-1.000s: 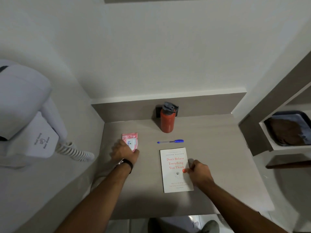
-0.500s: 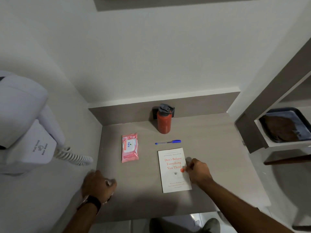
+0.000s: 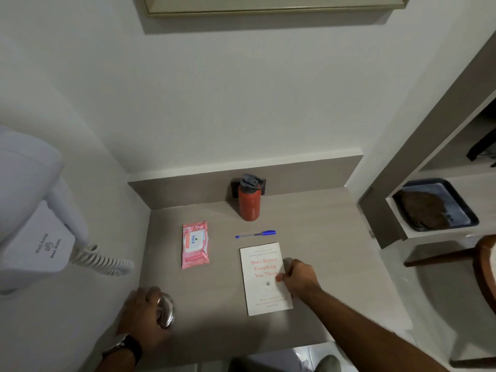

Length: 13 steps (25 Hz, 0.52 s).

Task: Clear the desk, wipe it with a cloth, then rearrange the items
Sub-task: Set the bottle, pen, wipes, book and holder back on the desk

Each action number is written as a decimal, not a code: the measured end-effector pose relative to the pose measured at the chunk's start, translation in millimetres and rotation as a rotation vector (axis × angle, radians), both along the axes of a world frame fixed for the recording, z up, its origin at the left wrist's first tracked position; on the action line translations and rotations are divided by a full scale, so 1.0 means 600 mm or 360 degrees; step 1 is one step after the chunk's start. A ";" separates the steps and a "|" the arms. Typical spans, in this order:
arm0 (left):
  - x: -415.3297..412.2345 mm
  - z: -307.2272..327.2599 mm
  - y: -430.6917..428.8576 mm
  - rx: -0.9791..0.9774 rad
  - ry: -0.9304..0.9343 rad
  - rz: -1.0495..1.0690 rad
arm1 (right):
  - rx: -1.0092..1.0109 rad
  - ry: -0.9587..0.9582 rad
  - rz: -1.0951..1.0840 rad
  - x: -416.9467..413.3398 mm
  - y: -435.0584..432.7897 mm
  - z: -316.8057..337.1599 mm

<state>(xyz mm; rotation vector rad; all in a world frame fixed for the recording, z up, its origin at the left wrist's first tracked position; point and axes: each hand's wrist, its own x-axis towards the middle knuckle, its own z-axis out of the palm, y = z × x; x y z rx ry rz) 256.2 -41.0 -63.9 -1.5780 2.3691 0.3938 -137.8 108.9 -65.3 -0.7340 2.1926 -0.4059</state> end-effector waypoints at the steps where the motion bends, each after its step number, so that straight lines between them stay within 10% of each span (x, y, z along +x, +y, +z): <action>1: -0.022 0.007 0.006 0.0008 0.0095 0.0022 | -0.0010 -0.0028 -0.0021 -0.001 0.003 0.002; 13: -0.690 0.107 0.077 0.0139 0.0522 -0.0718 | -0.0077 -0.0054 -0.0222 -0.137 0.084 -0.010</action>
